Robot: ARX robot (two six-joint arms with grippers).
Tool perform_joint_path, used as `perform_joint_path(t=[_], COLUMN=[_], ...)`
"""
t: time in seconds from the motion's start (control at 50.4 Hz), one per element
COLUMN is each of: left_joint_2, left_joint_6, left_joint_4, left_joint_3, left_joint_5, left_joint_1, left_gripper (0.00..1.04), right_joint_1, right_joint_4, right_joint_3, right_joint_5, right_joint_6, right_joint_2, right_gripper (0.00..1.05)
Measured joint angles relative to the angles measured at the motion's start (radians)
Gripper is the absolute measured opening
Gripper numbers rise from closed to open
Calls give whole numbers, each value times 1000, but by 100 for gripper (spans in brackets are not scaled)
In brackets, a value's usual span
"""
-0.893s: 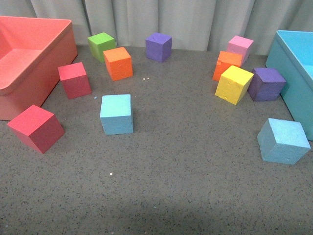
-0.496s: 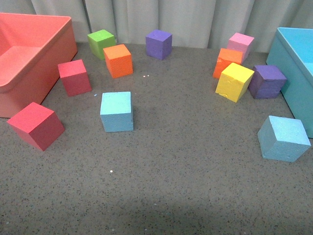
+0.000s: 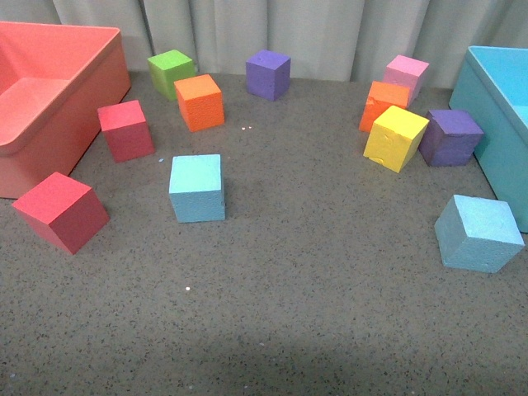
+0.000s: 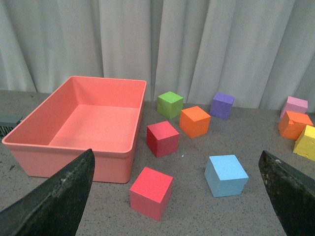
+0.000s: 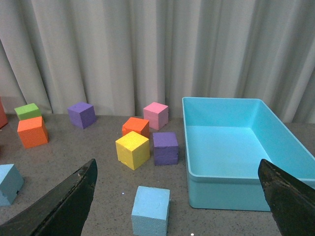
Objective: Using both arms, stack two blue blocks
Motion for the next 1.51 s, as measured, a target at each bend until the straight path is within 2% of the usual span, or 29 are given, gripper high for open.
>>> perform_joint_path(t=[0.079, 0.099, 0.139, 0.159, 0.198, 0.258, 0.377, 0.516, 0.714, 0.913, 1.071, 1.31, 1.508], left_joint_2=[0, 0, 0, 0, 0, 0, 0, 0, 0, 0, 0, 0, 0], left_joint_6=[0, 0, 1, 0, 0, 1, 1, 1, 1, 1, 1, 1, 1], left_joint_4=[0, 0, 0, 0, 0, 0, 0, 0, 0, 0, 0, 0, 0], left_joint_3=[0, 0, 0, 0, 0, 0, 0, 0, 0, 0, 0, 0, 0], left_joint_5=[0, 0, 0, -2, -2, -1, 0, -1, 0, 0, 0, 0, 0], left_joint_1=[0, 0, 0, 0, 0, 0, 0, 0, 0, 0, 0, 0, 0], left_gripper=[98, 98, 98, 98, 98, 98, 98, 98, 98, 98, 98, 98, 98], right_joint_1=[1, 16, 76, 92, 103, 91, 11, -22, 4, 39, 57, 67, 79], right_joint_4=[-1, -19, -98, -121, -121, -59, 109, 180, 170, 65, 49, -7, -12], right_joint_3=[0, 5, 43, 59, 79, 103, 189, 323, 462, 602, 673, 770, 816], right_joint_5=[7, 53, 227, 273, 293, 252, 158, 68, 26, 8, 0, 56, 47], right_joint_6=[-1, -23, -79, -90, -100, -101, -60, 5, 74, 132, 163, 188, 194], right_joint_2=[1, 11, 78, 119, 207, 346, 663, 1035, 1347, 1556, 1684, 1820, 1889], right_gripper=[95, 95, 95, 95, 95, 95, 95, 95, 95, 95, 95, 95, 95])
